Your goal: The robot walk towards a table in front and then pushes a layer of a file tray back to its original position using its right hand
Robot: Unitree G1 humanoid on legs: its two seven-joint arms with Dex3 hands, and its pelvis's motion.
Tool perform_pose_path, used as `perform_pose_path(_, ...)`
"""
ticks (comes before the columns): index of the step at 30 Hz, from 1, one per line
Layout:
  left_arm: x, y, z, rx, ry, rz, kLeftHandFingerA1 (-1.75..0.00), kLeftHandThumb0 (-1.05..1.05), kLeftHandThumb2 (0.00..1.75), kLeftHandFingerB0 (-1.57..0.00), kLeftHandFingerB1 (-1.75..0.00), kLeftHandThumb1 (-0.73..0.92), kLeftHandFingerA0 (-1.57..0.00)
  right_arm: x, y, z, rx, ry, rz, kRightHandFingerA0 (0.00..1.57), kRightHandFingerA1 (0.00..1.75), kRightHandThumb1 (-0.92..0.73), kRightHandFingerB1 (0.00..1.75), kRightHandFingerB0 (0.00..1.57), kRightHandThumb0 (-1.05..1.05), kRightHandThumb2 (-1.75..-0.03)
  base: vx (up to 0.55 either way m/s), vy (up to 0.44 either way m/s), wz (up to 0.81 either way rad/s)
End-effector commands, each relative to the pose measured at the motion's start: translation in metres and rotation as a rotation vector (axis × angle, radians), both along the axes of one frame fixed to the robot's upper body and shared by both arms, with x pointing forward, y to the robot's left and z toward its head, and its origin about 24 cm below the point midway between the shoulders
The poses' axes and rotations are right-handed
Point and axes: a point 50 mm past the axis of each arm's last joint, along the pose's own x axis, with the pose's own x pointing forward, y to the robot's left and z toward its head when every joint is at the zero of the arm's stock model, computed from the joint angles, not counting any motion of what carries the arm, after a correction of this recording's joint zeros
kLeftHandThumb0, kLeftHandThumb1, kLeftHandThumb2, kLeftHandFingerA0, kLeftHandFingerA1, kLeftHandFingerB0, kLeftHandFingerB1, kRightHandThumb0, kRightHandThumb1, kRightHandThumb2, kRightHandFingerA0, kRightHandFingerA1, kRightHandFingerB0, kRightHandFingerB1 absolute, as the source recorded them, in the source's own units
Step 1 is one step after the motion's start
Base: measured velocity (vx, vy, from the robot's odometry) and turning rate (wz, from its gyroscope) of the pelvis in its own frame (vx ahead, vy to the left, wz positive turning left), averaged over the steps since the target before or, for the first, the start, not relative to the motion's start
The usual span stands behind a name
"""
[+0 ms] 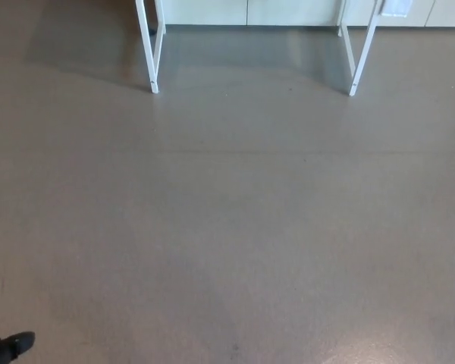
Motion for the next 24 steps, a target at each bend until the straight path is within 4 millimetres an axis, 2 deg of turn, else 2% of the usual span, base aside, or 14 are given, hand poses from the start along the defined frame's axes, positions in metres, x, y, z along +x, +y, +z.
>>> perform_pose_path(1, -0.012, 0.004, -0.002, -0.030, 0.033, 0.014, -0.55, -0.03, 0.89, -0.15, -0.48, 0.48, -0.29, -0.009, -0.003, 0.000, 0.019, -0.003, -0.002, 0.69, 0.49, -0.54, 0.41, 0.47, -0.16, -0.55, 0.00, 0.000, 0.00)
perform_pose_path(5, -0.019, 0.005, -0.004, -0.021, 0.051, 0.015, -0.57, -0.04, 0.89, -0.16, -0.48, 0.48, -0.34, -0.015, -0.003, -0.002, 0.022, 0.013, 0.003, 0.65, 0.48, -0.53, 0.40, 0.47, -0.17, -0.55, 0.00, 0.000, 0.00)
perform_pose_path(8, -0.024, 0.005, -0.006, -0.021, 0.063, 0.008, -0.55, -0.05, 0.89, -0.15, -0.48, 0.48, -0.30, -0.019, -0.002, -0.004, 0.015, 0.019, 0.011, 0.68, 0.49, -0.52, 0.41, 0.49, -0.17, -0.55, 0.03, -0.033, 0.03)
perform_pose_path(15, -0.032, 0.006, -0.009, -0.021, 0.074, 0.004, -0.57, -0.05, 0.89, -0.16, -0.48, 0.48, -0.33, -0.026, -0.001, -0.006, 0.008, 0.031, 0.032, 0.69, 0.50, -0.53, 0.41, 0.48, -0.18, -0.55, 0.01, 0.032, 0.02)
perform_pose_path(20, -0.034, 0.007, -0.009, -0.015, 0.081, -0.003, -0.57, -0.05, 0.89, -0.16, -0.48, 0.48, -0.33, -0.027, 0.001, -0.007, 0.018, 0.035, 0.030, 0.69, 0.50, -0.53, 0.41, 0.48, -0.18, -0.55, 0.10, 0.265, -0.08)
perform_pose_path(24, -0.027, 0.008, -0.007, -0.014, 0.069, -0.003, -0.57, -0.05, 0.89, -0.15, -0.48, 0.48, -0.33, -0.021, 0.002, -0.006, 0.022, 0.019, 0.040, 0.67, 0.50, -0.53, 0.42, 0.48, -0.17, -0.55, 0.18, 0.368, -0.08)
